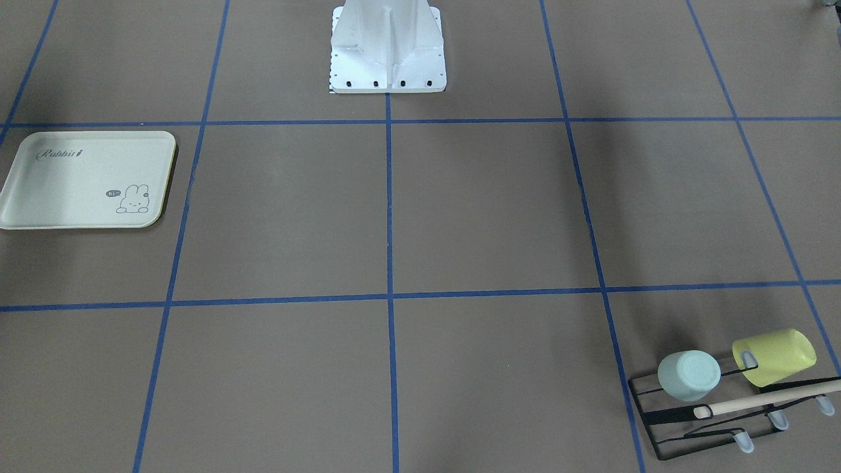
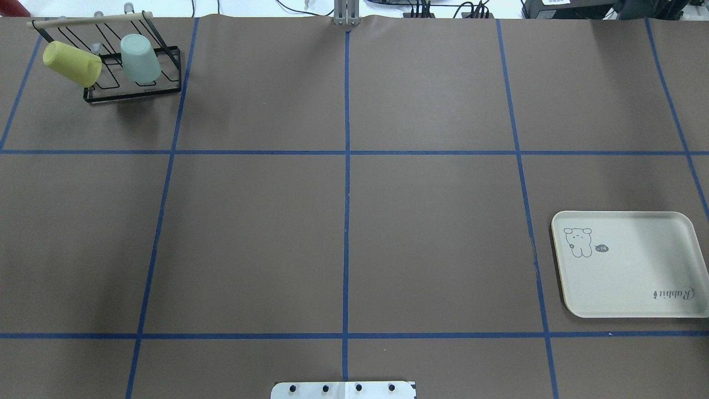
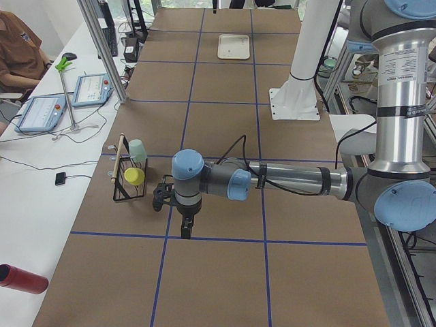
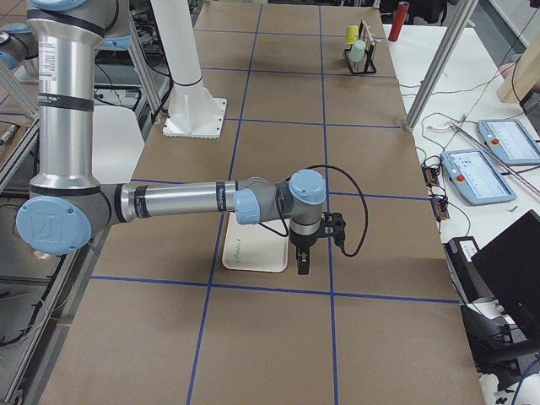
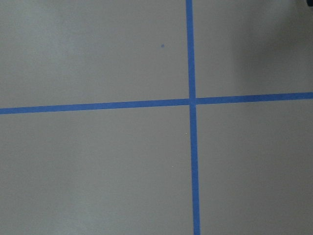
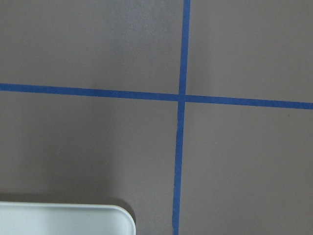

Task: Left arm grabs green cup and hands to right arm on tray

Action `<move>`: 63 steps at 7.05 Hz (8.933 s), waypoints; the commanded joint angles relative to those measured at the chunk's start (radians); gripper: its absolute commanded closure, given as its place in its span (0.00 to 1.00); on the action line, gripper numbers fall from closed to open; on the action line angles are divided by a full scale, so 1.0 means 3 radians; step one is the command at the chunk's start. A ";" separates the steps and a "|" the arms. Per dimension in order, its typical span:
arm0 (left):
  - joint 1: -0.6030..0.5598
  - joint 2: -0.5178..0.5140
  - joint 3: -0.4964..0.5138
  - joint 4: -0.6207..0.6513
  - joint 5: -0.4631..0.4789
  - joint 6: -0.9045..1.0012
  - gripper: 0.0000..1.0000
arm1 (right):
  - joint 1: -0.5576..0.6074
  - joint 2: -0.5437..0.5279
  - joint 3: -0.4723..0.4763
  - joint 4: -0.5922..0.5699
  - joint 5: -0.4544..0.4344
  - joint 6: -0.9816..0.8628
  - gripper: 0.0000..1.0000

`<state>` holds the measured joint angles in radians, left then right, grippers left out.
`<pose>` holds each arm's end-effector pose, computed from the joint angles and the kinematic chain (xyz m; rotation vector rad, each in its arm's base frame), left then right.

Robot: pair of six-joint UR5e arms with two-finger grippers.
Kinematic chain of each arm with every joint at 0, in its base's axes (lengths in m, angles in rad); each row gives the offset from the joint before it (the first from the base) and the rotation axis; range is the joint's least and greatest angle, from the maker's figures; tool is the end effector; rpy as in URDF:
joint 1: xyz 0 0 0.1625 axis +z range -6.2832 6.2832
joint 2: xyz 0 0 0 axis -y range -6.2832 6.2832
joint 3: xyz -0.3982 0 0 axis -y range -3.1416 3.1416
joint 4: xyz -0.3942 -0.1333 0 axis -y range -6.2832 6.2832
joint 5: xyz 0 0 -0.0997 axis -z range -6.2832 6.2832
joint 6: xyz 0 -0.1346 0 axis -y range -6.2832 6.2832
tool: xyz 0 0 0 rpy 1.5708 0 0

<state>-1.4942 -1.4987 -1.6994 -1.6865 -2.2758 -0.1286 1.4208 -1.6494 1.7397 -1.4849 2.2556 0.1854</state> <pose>-0.0092 -0.4828 0.6213 0.0921 0.7163 0.0110 -0.0238 -0.4796 0.6091 0.0529 -0.7016 -0.0264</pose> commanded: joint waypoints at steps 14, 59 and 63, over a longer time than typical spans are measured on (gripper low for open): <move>0.0443 -0.0198 -0.0036 -0.0667 -0.0411 -0.1008 0.00 | -0.0175 0.0012 -0.0246 0.0695 0.0233 0.0006 0.00; 0.1600 -0.2577 0.0632 -0.4134 -0.0498 -0.7124 1.00 | -0.1826 0.1259 -0.0323 0.4409 -0.0217 0.5320 0.09; 0.2280 -0.2501 0.0684 -0.5345 0.0344 -0.8312 1.00 | -0.1949 0.1474 -0.0328 0.5173 -0.0252 0.5978 0.09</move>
<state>-0.8723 -2.2556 -1.4979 -3.1934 -2.2619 -2.5060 0.8439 -1.2254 1.6415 0.0139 2.1841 1.9519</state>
